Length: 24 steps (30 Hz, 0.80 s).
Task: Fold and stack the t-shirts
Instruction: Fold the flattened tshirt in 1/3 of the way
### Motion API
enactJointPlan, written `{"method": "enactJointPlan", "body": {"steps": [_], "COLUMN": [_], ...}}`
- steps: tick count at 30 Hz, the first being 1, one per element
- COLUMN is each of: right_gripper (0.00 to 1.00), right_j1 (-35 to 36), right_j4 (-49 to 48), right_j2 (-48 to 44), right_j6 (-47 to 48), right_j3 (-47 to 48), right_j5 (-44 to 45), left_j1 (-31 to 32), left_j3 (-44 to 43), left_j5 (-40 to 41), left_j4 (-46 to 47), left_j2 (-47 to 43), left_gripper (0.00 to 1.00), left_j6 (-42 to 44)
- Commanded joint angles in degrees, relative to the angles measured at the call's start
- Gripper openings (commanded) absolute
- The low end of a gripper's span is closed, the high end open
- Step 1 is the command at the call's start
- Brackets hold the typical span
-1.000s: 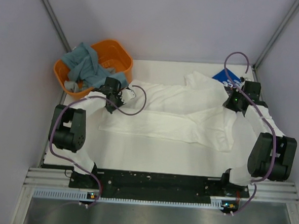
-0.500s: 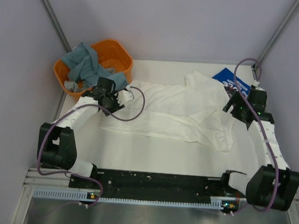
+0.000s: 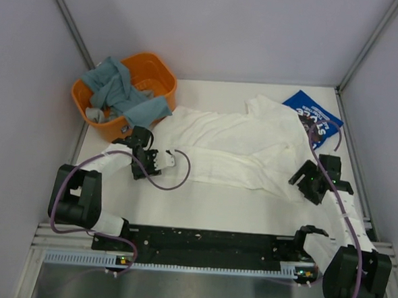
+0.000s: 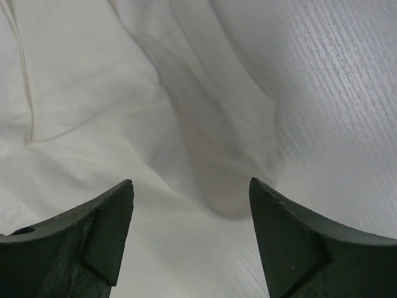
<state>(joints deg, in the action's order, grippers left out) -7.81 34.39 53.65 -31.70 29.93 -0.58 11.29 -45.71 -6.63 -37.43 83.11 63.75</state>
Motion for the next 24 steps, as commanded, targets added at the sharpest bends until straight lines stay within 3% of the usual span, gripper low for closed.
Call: {"method": "enactJointPlan", "body": {"steps": [1,3,5,6,7,14,19,20,22,23,24], "right_gripper": [0.68,0.5,0.29,0.12,0.0,0.0,0.0,0.08,0.44,0.56,0.6], "right_j1": [-0.36,-0.8,-2.02,-3.16,-4.48,-13.45,-14.33,-14.86,-15.82,-16.0,-16.0], "right_j4": [-5.38,-6.88,-7.67,-8.02,-8.2,-8.11,-7.5,-7.58,-7.24,-6.97,-6.36], "right_j2": [1.63,3.73,5.15,5.15,4.89,-2.05,-1.0,-0.83,-1.09,-1.79,-2.58], "right_j6": [-2.49,-2.4,-2.31,-2.14,-2.05,-2.4,-1.17,-1.17,-1.43,-1.61,-1.69], "right_j3": [-0.92,-1.98,-2.6,-2.77,-2.86,-3.04,-2.77,-2.77,-2.51,-2.08,-1.55], "right_j5": [2.16,2.16,2.07,1.03,0.84,0.93,0.84,0.84,0.84,0.84,0.76], "left_j1": [-0.21,-0.21,-0.21,-0.21,-0.21,-0.3,-0.3,-0.3,-0.22,-0.21,-0.21], "left_j3": [2.2,3.17,3.79,4.05,4.4,4.41,4.93,5.02,5.28,5.37,5.55], "left_j5": [0.04,1.53,2.41,2.59,3.11,6.02,2.08,0.58,-1.79,-2.85,-3.12], "left_j4": [6.65,9.73,11.32,11.76,12.03,3.79,-6.67,-8.26,-10.81,-11.17,-11.09], "left_j2": [-0.14,0.21,0.12,-0.31,-0.75,-4.36,-7.08,-7.52,-8.84,-9.45,-9.89], "left_gripper": [0.52,0.44,0.2,0.06,0.0,0.0,0.0,0.0,0.0,0.0,0.0], "left_j6": [2.53,1.91,1.3,1.12,1.03,0.51,0.5,0.68,0.77,0.68,0.07]}}
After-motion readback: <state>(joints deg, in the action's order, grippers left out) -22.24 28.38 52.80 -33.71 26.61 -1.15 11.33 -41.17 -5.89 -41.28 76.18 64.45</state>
